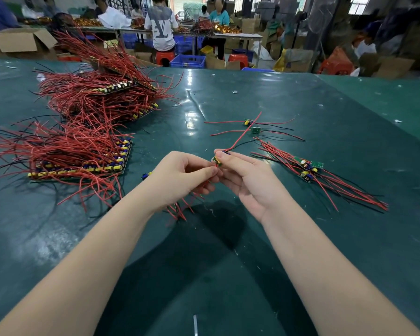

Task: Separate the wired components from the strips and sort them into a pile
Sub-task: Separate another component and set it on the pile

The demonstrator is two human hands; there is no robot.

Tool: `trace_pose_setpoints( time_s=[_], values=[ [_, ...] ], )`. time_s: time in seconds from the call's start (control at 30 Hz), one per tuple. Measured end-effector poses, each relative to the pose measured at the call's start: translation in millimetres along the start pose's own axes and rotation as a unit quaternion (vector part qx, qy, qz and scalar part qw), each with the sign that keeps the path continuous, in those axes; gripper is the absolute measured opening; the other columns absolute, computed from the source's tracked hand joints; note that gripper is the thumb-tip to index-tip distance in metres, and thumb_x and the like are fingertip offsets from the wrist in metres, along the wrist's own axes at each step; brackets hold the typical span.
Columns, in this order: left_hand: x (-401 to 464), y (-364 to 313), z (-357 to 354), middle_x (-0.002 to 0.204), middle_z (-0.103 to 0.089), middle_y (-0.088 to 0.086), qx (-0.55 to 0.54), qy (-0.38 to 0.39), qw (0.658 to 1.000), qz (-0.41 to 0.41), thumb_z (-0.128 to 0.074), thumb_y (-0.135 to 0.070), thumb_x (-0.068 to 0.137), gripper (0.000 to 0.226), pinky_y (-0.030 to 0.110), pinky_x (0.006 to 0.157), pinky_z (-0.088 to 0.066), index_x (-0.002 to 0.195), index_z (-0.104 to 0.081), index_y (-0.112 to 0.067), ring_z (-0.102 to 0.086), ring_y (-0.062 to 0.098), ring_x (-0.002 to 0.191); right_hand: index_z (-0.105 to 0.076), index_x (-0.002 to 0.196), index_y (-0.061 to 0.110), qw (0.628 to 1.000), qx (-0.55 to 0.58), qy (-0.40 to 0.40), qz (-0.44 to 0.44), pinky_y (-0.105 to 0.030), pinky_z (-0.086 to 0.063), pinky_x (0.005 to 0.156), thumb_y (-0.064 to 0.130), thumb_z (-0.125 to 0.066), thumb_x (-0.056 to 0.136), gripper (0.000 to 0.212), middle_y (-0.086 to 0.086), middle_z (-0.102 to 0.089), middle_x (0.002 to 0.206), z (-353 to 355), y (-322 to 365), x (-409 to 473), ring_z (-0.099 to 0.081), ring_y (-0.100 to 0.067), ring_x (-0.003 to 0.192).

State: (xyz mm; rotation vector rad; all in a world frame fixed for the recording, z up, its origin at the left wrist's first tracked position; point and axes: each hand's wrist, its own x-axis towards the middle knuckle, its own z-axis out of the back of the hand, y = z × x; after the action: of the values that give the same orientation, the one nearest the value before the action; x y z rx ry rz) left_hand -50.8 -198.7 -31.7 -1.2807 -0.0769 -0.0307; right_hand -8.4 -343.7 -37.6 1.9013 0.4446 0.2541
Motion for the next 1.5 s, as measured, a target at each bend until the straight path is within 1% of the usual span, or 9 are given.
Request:
trace_pose_setpoints(
  time_s=[0.1, 0.3, 0.47, 0.8, 0.93, 1.07, 1.17, 1.23, 1.5],
  values=[
    [0.0, -0.4, 2.1, 0.065, -0.068, -0.009, 0.071, -0.009, 0.997, -0.023, -0.058, -0.010, 0.094, 0.017, 0.017, 0.057, -0.050, 0.090, -0.074, -0.006, -0.058, 0.003, 0.056, -0.078, 0.066, 0.018, 1.000, -0.016, 0.008, -0.016, -0.016, -0.053, 0.063, 0.014, -0.066, 0.088, 0.025, -0.001, -0.072, 0.071, 1.3, 1.6, -0.5, -0.066, -0.010, 0.062],
    [-2.4, -2.5, 5.4, 0.071, -0.064, 0.005, 0.016, 0.031, 0.999, -0.004, -0.054, -0.001, 0.094, 0.016, 0.018, 0.064, -0.054, 0.093, -0.069, -0.003, -0.060, 0.006, 0.060, -0.077, 0.066, 0.020, 0.998, -0.033, 0.028, -0.038, -0.015, -0.052, 0.064, 0.018, -0.068, 0.086, 0.022, 0.003, -0.070, 0.068, 5.1, 3.8, 0.2, -0.066, -0.007, 0.062],
    [-3.0, -2.0, 11.6, 0.071, -0.064, 0.002, 0.005, 0.083, 0.996, 0.033, -0.052, 0.001, 0.095, 0.018, 0.014, 0.063, -0.052, 0.102, -0.068, 0.002, -0.061, 0.004, 0.060, -0.078, 0.065, 0.020, 0.999, -0.015, 0.008, -0.039, -0.016, -0.055, 0.066, 0.016, -0.068, 0.086, 0.024, 0.001, -0.072, 0.072, 8.8, 6.8, 1.9, -0.069, -0.008, 0.066],
    [3.2, 6.0, 1.5, 0.073, -0.069, -0.002, 0.053, -0.054, 0.997, -0.030, -0.057, -0.004, 0.094, 0.015, 0.013, 0.063, -0.051, 0.096, -0.072, -0.004, -0.062, 0.000, 0.061, -0.074, 0.076, 0.014, 0.999, 0.038, -0.021, -0.023, -0.025, -0.059, 0.076, 0.013, -0.068, 0.087, 0.013, -0.003, -0.074, 0.079, 13.9, 11.4, 6.4, -0.071, -0.013, 0.072],
    [4.7, 5.2, 0.6, 0.077, -0.069, -0.008, 0.037, -0.120, 0.990, -0.065, -0.057, -0.009, 0.095, 0.021, 0.010, 0.063, -0.043, 0.088, -0.072, -0.021, -0.055, -0.005, 0.060, -0.073, 0.077, 0.010, 0.998, 0.061, -0.019, -0.021, -0.025, -0.059, 0.070, 0.010, -0.067, 0.087, 0.012, -0.004, -0.072, 0.073, 14.0, 12.5, 6.5, -0.071, -0.014, 0.067],
    [3.7, 2.6, -0.7, 0.076, -0.069, -0.008, 0.058, -0.124, 0.987, -0.079, -0.056, -0.010, 0.095, 0.024, 0.011, 0.059, -0.041, 0.085, -0.070, -0.026, -0.053, -0.003, 0.060, -0.073, 0.082, 0.009, 0.999, 0.044, -0.021, -0.021, -0.025, -0.059, 0.073, 0.011, -0.068, 0.087, 0.007, -0.003, -0.072, 0.074, 14.3, 11.2, 5.6, -0.071, -0.013, 0.069],
    [3.7, 3.3, -1.7, 0.077, -0.070, 0.012, 0.066, -0.131, 0.986, -0.075, -0.060, -0.017, 0.092, 0.023, 0.026, 0.069, -0.045, 0.079, -0.072, -0.031, -0.056, 0.015, 0.071, -0.072, 0.085, 0.009, 0.999, 0.043, -0.028, -0.008, -0.024, -0.059, 0.073, 0.012, -0.068, 0.087, 0.005, -0.003, -0.073, 0.076, 13.8, 9.5, 6.0, -0.071, -0.013, 0.070],
    [2.8, 3.1, -1.8, 0.083, -0.066, 0.023, 0.063, -0.125, 0.988, -0.067, -0.063, -0.026, 0.091, 0.018, 0.029, 0.068, -0.040, 0.076, -0.074, -0.027, -0.050, 0.015, 0.069, -0.072, 0.086, 0.011, 0.999, 0.033, -0.017, 0.003, -0.022, -0.057, 0.073, 0.014, -0.068, 0.088, 0.005, -0.004, -0.075, 0.080, 12.2, 8.7, 5.1, -0.072, -0.012, 0.074],
    [-0.1, 1.8, -7.0, 0.079, -0.072, 0.002, 0.053, -0.146, 0.982, -0.107, -0.065, -0.021, 0.091, 0.015, 0.019, 0.069, -0.045, 0.082, -0.075, -0.029, -0.057, 0.006, 0.072, -0.070, 0.082, 0.014, 0.990, 0.133, -0.012, -0.038, -0.021, -0.057, 0.072, 0.016, -0.069, 0.086, 0.005, -0.002, -0.074, 0.081, 6.2, 7.9, 3.8, -0.070, -0.009, 0.073]
  ],
)
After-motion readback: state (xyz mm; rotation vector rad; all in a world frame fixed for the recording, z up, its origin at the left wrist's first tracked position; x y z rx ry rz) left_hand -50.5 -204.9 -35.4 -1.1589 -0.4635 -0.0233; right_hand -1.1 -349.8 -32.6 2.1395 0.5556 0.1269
